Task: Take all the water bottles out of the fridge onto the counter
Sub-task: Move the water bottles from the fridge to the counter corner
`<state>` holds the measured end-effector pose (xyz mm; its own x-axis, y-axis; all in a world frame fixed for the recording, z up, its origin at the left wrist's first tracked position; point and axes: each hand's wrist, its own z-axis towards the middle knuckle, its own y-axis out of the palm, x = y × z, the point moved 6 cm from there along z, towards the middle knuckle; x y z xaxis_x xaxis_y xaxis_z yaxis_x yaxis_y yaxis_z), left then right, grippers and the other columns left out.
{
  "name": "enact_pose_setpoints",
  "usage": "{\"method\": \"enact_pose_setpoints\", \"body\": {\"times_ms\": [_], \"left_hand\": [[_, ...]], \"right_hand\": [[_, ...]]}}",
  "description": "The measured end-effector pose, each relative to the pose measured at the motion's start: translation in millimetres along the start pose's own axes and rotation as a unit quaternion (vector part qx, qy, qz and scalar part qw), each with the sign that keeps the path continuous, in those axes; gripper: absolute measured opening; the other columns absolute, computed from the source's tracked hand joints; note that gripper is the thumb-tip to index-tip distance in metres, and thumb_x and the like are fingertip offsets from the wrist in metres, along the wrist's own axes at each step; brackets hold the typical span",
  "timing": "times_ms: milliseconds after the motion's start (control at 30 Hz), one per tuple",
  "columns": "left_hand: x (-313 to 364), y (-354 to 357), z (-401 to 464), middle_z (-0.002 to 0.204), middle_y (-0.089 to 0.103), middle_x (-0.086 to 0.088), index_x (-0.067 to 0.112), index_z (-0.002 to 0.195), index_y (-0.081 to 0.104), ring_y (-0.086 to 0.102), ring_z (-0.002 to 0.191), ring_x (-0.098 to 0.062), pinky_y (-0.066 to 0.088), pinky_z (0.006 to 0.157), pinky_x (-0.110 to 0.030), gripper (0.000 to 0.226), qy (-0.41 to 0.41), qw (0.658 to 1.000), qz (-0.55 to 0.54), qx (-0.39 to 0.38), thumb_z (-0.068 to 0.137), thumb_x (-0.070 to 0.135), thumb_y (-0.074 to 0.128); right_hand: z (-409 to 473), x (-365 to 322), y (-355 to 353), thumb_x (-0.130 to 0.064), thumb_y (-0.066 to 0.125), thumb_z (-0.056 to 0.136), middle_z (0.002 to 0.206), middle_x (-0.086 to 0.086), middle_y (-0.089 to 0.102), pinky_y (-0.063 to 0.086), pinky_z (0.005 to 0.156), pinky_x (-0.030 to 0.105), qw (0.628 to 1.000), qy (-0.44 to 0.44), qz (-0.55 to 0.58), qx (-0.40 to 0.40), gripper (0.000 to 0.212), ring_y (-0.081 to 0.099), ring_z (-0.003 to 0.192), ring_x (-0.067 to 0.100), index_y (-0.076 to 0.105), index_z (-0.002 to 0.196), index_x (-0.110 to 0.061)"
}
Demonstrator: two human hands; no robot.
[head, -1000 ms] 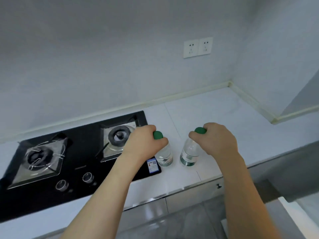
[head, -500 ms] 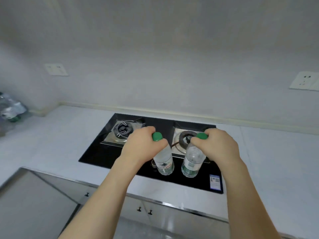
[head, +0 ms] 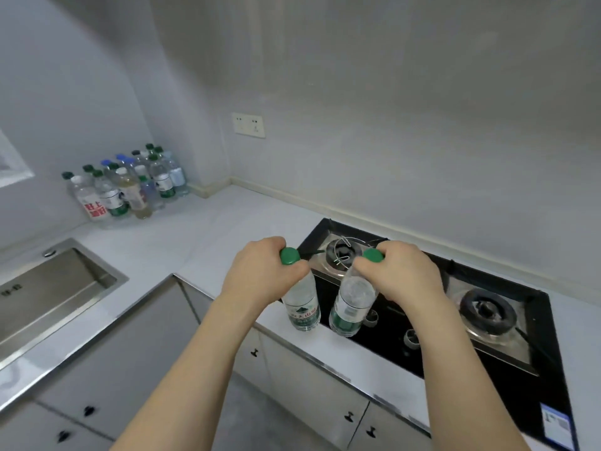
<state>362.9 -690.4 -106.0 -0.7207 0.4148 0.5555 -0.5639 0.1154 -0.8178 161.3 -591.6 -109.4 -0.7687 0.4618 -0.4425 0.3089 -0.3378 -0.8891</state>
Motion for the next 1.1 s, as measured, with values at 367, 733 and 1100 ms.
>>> {"method": "enact_pose_setpoints", "body": {"times_ms": [367,733,1100], "left_hand": [[-122.5,-73.7,28.9,0.065,0.061,-0.014,0.005,0.071,0.047,0.065,0.061,-0.029,0.052,0.057,-0.039,0.037,-0.065,0.996,0.032,0.056,0.072,0.039,0.060],[-208.0,-86.2,117.5,0.057,0.043,-0.004,0.009,0.066,0.041,0.037,0.054,-0.021,0.030,0.050,-0.028,0.035,-0.112,0.991,0.017,0.077,0.075,0.035,0.063],[-295.8,-116.0,232.3,0.061,0.051,-0.012,0.008,0.068,0.041,0.046,0.054,-0.023,0.036,0.050,-0.029,0.037,-0.180,0.979,0.033,0.090,0.074,0.037,0.063]], "right_hand": [[39.4,-124.4,61.1,-0.049,0.057,0.074,0.064,0.000,0.056,0.030,0.050,0.027,0.997,-0.069,0.009,-0.022,0.038,0.051,0.061,0.018,0.051,0.065,-0.013],[140.1,-215.4,148.4,-0.047,0.057,0.074,0.064,0.000,0.052,0.029,0.051,0.027,0.990,-0.122,0.011,-0.071,0.036,0.046,0.059,0.020,0.046,0.064,-0.015],[264.0,-300.5,211.1,-0.043,0.060,0.076,0.059,-0.001,0.041,0.029,0.050,0.027,0.980,-0.167,0.056,-0.093,0.037,0.037,0.055,0.019,0.037,0.062,-0.017]]}}
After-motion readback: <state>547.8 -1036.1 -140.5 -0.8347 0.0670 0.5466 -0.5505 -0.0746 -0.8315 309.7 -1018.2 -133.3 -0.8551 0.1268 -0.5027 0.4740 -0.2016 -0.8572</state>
